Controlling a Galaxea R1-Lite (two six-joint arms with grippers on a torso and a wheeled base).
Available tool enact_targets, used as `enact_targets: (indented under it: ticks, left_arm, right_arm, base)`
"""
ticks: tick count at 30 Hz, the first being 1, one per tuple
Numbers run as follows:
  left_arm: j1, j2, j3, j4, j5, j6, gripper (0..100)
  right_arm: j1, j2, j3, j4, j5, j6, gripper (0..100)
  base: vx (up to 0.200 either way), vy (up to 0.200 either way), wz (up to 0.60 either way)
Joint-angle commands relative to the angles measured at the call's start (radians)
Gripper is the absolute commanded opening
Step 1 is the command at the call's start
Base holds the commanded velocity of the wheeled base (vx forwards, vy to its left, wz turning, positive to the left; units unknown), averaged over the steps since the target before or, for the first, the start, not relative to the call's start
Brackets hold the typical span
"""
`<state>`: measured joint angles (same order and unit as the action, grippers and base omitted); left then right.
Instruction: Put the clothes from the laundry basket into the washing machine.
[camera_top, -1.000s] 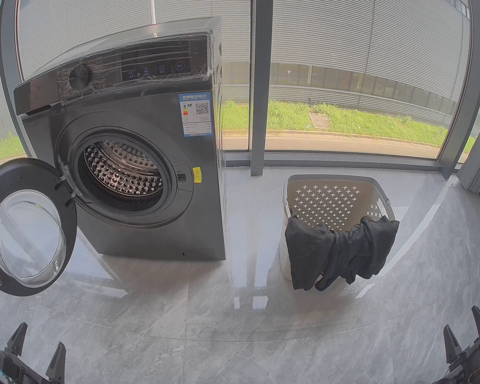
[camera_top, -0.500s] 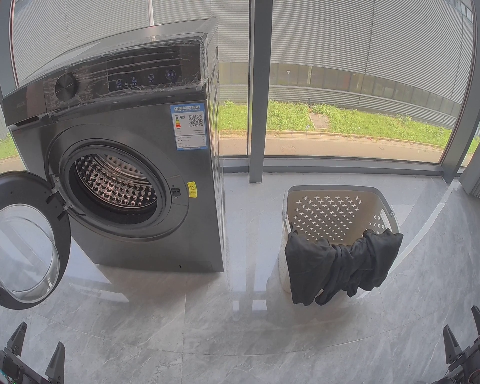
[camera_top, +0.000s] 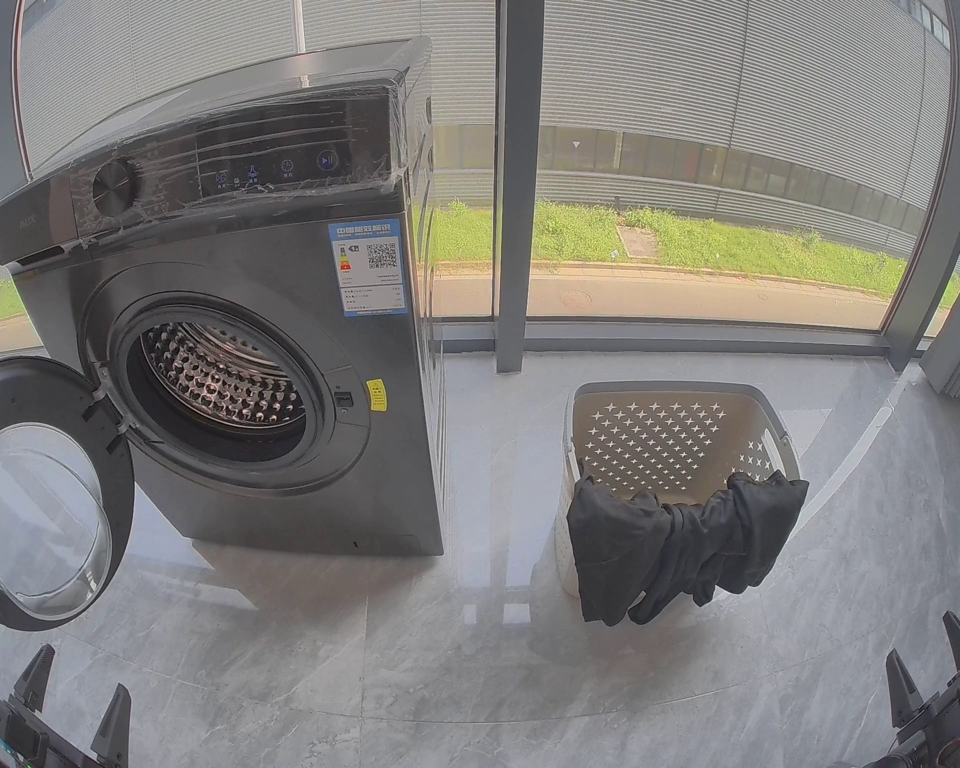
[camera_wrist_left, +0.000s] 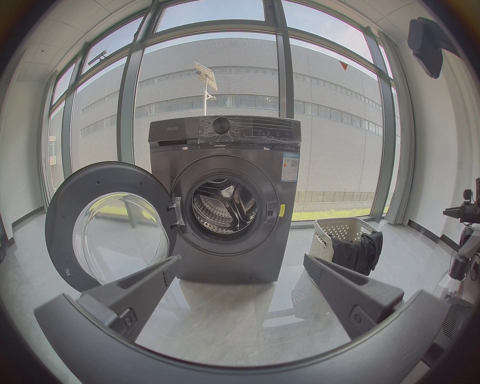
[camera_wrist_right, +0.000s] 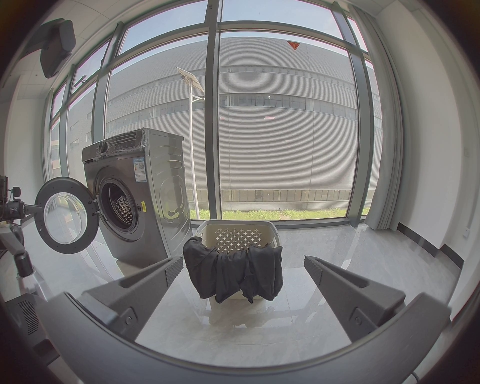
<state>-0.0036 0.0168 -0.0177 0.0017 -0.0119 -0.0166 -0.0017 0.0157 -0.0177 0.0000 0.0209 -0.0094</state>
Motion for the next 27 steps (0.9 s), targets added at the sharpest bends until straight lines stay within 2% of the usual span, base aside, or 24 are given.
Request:
enact_targets:
  ticks: [1,27]
  left_arm:
    - [0.001,-0.017,0.016,0.0,0.0,0.0,100]
    - [0.001,-0.017,0.018,-0.002,0.0,0.0,100]
  right_arm:
    - [0.0,-0.01,0.018,0.0,0.001,0.0,100]
    - [0.0,-0.01,0.018,0.0,0.001,-0.001,100]
  base:
    - [0.0,-0.2,0.0]
    - [0.0,-0.2,0.0]
